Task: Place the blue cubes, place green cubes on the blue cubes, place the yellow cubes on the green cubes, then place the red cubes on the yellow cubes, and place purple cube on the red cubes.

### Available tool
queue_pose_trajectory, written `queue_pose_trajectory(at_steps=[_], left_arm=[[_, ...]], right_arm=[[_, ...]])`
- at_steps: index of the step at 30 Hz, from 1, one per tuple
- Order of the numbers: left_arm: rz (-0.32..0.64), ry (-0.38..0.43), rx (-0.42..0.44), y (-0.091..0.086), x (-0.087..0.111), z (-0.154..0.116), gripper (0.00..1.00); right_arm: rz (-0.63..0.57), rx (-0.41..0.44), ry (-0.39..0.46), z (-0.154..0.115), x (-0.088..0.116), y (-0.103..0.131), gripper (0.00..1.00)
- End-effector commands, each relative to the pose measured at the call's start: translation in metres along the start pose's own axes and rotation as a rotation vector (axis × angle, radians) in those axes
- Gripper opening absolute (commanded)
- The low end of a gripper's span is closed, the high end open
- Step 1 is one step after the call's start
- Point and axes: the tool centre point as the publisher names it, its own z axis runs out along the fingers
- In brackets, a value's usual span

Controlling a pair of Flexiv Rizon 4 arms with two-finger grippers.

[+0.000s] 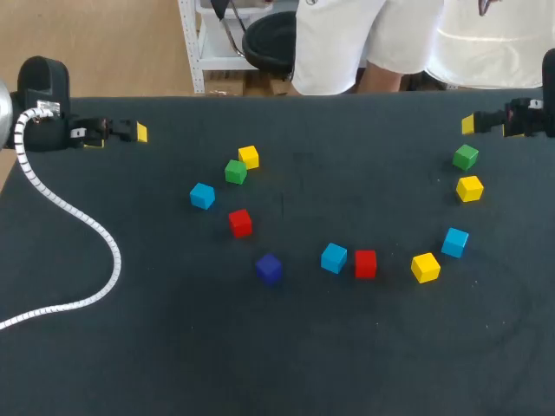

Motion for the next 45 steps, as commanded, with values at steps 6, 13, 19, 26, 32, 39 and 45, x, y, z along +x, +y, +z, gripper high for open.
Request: queue_pose_trajectory(at_steps=[6,13,19,26,32,39,45], left_arm=[[-0.001,0.001,-0.001,0.0,0.0,0.0,1.0],[-0.001,0.001,-0.001,0.0,0.0,0.0,1.0],[-0.001,0.001,-0.001,0.0,0.0,0.0,1.0],[-0.001,0.001,-0.001,0.0,0.0,0.0,1.0],[0.232,0.025,0.038,-0.026,-0.01,-0.006,1.0],[0.57,0.151,0.151,-0.07,-0.001,-0.013,1.0],[0.771,0.248,0.251,-0.084,0.022,-0.02,1.0]], right_arm=[[0.0,0.002,-0.001,-0.001,0.0,0.0,1.0],[0.0,0.002,-0.001,-0.001,0.0,0.0,1.0],[0.0,0.002,-0.001,-0.001,0.0,0.0,1.0],[0.0,0.002,-0.001,-0.001,0.0,0.0,1.0],[0.0,0.002,-0.001,-0.001,0.0,0.0,1.0],[0.0,0.002,-0.001,-0.001,0.0,0.0,1.0],[0.0,0.002,-0.001,-0.001,0.0,0.0,1.0]])
